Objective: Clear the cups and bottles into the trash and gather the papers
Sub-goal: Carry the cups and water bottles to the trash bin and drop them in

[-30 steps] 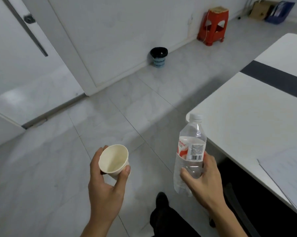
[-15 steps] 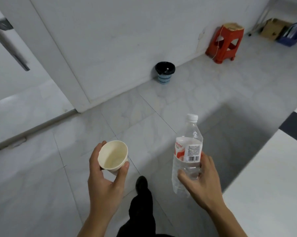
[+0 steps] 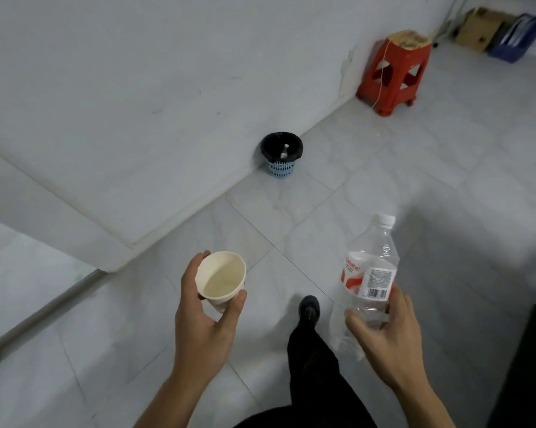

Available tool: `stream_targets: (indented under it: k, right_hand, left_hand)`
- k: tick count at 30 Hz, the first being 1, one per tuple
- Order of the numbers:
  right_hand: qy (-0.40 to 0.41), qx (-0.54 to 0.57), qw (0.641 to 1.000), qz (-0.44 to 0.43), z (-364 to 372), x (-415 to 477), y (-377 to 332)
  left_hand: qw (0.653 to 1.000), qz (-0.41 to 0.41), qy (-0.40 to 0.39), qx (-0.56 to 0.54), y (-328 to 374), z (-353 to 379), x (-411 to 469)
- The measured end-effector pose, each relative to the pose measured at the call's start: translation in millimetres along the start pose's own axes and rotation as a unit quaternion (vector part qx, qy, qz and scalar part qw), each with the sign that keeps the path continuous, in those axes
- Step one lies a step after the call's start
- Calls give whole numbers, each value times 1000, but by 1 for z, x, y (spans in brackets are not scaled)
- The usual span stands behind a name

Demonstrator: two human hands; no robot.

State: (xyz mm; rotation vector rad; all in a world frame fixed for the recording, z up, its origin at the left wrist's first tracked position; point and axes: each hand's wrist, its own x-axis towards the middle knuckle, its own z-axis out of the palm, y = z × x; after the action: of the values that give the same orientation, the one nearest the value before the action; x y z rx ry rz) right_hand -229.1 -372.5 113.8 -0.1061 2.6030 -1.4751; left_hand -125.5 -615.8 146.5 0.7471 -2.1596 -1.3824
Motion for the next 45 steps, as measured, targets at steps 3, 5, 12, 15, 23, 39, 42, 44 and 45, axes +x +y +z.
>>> stream_targets:
  k: [3,5,12,15,23,39,42,44,45]
  right_hand:
    - [20,16,999,21,23,97,1]
    - [22,26,999,31,31,168,-9]
    - [-20,13,999,25,57,398,-87]
    - [-42,-8,999,14,76,480,-111]
    - [-39,-26,997,60,169,694,-134]
    - [-106,-84,966,222,392,1014,-16]
    - [-108,-85,962,234,463,1056,77]
    - [-110,-83,963,230,510,1082,138]
    - [-108,-84,964,226,532,1092,165]
  left_hand:
    - [1000,-7,-2,17,-17,47,94]
    - [1000,-14,2,15,-18,77,161]
    - [1000,-10,15,4,24,135,372]
    - [999,-17,33,5,27,157,448]
    - [997,-74,-5,9,-29,239,675]
    - [961,-236,-113,91,-262,453,986]
    - [954,-267,-99,94,-367,514,1001]
    - [951,-280,-86,96,-433,555,1006]
    - [951,-279,-81,101,-464,573,1007]
